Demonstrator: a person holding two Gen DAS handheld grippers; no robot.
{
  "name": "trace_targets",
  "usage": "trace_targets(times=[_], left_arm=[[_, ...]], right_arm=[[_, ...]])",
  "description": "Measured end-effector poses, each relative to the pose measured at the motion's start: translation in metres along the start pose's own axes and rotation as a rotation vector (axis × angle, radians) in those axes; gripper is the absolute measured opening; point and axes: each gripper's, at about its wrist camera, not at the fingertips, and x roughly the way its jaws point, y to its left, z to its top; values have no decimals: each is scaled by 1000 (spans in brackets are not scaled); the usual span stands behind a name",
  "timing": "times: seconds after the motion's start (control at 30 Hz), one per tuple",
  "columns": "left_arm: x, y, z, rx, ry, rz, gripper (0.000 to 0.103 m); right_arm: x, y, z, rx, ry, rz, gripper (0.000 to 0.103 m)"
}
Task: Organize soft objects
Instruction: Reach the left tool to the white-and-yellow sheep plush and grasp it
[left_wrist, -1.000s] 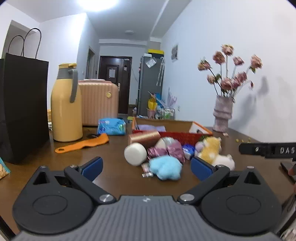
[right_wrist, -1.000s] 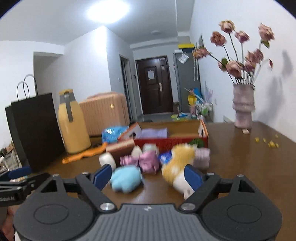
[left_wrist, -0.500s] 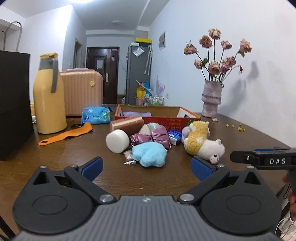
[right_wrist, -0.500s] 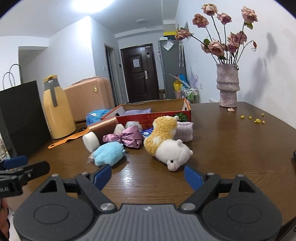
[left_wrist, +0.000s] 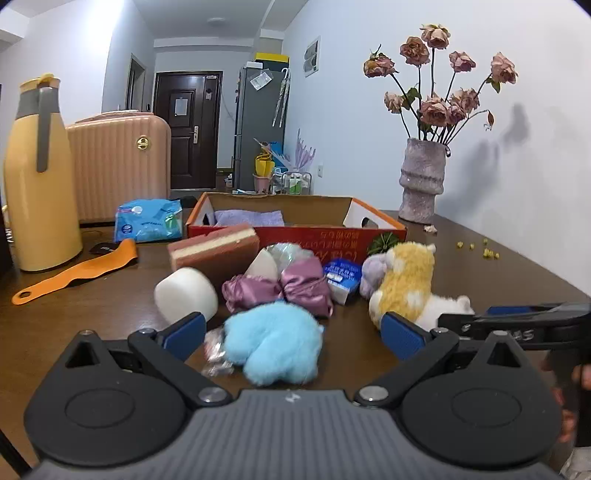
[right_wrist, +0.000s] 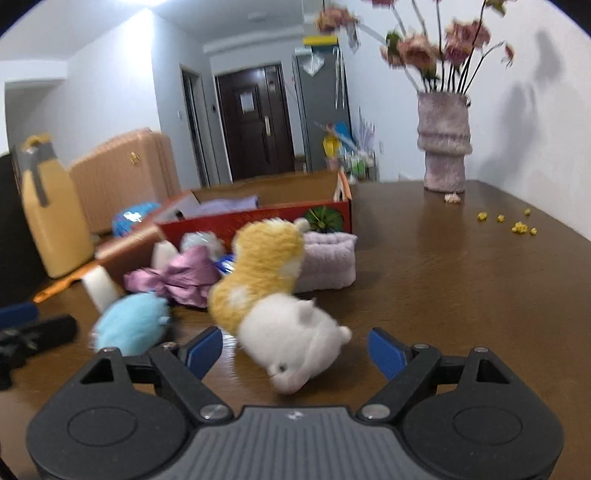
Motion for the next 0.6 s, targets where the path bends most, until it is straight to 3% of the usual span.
trace_targets(times=[0.1, 0.13, 0.23, 0.3, 0.33, 0.4, 0.5, 0.57, 0.6], left_arm=[[8, -3, 2, 2, 8, -8, 103], [9, -4, 1, 7, 13, -8, 103], [5, -6, -4, 22, 25, -9, 103], [-3, -4, -8, 25, 23, -2, 103], [-6, -2, -9, 22, 23, 3, 103], [-11, 1, -10, 13, 23, 18, 103], [-18, 5, -9, -11, 25, 20, 103], [-19, 5, -8, -33, 27, -9, 103], [-17, 4, -7, -47, 30, -35, 102]], right_arm=[[13, -8, 2, 40, 18, 39, 75], [13, -9, 2, 61, 32, 69, 59], [-2, -6, -7, 158, 81, 180, 42], [-20, 9, -18, 163, 110, 338, 44], [-28, 17, -22, 152, 119, 402, 50], [-46, 25, -27, 138, 96, 437, 58], [-65, 12, -19, 124, -18, 290, 66], [-65, -1, -12, 129, -65, 190, 82], [-60, -7, -10, 132, -75, 161, 83]])
